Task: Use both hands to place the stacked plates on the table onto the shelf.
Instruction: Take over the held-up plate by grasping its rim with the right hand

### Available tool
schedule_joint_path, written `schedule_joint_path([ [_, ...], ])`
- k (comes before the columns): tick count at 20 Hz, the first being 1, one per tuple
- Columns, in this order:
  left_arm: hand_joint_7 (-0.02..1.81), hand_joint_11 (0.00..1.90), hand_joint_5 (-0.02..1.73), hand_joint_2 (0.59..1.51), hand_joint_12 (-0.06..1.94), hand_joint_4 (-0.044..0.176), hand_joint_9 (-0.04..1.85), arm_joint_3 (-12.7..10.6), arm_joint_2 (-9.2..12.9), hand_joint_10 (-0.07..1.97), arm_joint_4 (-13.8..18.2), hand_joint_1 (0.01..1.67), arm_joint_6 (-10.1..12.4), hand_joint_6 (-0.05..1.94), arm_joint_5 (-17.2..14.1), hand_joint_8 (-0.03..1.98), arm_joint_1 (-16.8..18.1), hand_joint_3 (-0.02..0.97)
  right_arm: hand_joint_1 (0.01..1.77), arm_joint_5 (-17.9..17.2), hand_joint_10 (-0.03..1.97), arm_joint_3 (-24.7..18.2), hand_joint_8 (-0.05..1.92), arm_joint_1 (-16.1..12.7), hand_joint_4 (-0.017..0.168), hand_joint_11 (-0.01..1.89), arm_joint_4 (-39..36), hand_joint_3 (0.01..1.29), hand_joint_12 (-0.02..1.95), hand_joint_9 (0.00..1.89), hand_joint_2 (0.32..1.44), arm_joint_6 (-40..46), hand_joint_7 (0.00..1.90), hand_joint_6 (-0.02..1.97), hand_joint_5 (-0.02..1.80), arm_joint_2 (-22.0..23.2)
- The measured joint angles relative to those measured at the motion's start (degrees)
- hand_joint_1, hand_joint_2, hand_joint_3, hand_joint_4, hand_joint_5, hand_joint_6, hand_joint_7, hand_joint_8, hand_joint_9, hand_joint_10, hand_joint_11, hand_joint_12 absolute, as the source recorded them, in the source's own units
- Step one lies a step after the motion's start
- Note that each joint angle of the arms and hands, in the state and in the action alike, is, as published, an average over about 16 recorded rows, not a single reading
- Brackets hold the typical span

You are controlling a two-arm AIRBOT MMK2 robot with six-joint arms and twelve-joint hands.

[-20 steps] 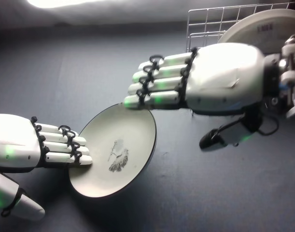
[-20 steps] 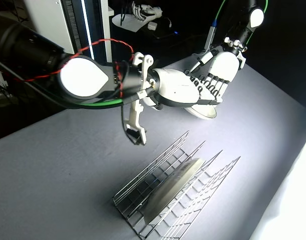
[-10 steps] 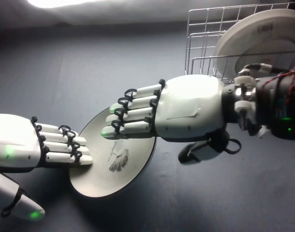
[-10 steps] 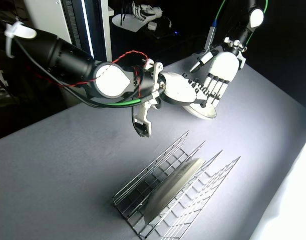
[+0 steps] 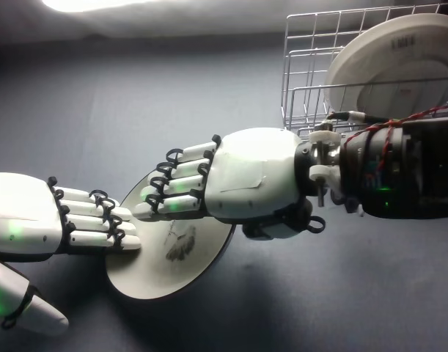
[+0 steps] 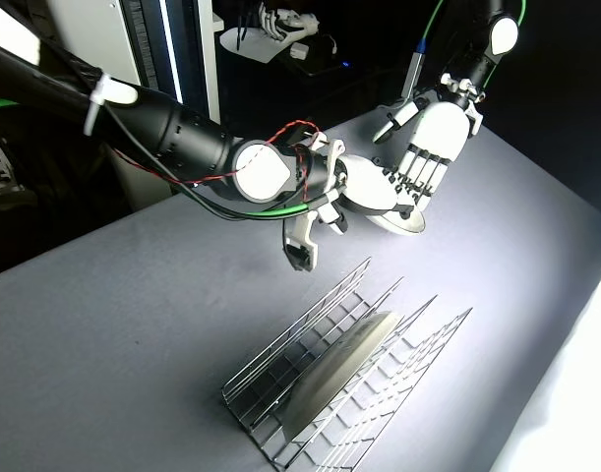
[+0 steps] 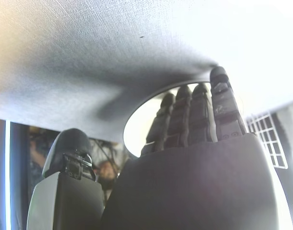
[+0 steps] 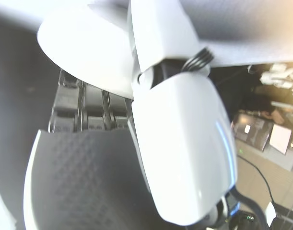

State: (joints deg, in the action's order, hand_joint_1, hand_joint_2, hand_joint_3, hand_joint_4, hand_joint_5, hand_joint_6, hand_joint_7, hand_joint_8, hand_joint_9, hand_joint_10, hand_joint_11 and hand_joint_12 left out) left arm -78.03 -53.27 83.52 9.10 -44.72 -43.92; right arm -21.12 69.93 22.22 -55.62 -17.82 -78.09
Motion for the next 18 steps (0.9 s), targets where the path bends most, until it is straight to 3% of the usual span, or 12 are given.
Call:
schedule_joint_path([
  [8, 0.00, 0.03, 0.00, 1.184, 0.03, -0.008, -0.03, -0.1, -0.1, -0.05, 0.0, 0.02, 0.0, -0.03, -0.1, -0.01, 0.0, 0.022, 1.50, 0.7, 0.01, 2.2, 0.01, 0.2, -0.002, 0.10, 0.2, 0.01, 0.87, 0.29, 1.07, -0.1, 0.25, 0.02, 0.24, -3.4],
  [12, 0.00, 0.03, -0.01, 1.185, 0.03, -0.008, -0.03, -0.1, -0.1, -0.05, 0.0, 0.02, 0.1, -0.03, -0.1, -0.01, 0.1, 0.022, 1.55, 0.5, 0.02, 2.7, 0.01, 0.2, -0.003, 0.22, 0.3, 0.01, 1.05, 0.45, 1.07, -0.2, 0.43, 0.03, 0.41, -4.1],
  [18, 0.00, 0.03, 0.00, 1.187, 0.03, -0.008, -0.02, -0.1, 0.0, -0.05, 0.3, 0.02, 0.4, -0.03, -0.1, -0.01, 0.4, 0.021, 1.57, -0.7, 0.27, 2.9, 0.21, 0.2, -0.003, 0.51, 0.5, 0.01, 1.25, 0.69, 1.03, -0.4, 0.67, 0.30, 0.64, -4.3],
])
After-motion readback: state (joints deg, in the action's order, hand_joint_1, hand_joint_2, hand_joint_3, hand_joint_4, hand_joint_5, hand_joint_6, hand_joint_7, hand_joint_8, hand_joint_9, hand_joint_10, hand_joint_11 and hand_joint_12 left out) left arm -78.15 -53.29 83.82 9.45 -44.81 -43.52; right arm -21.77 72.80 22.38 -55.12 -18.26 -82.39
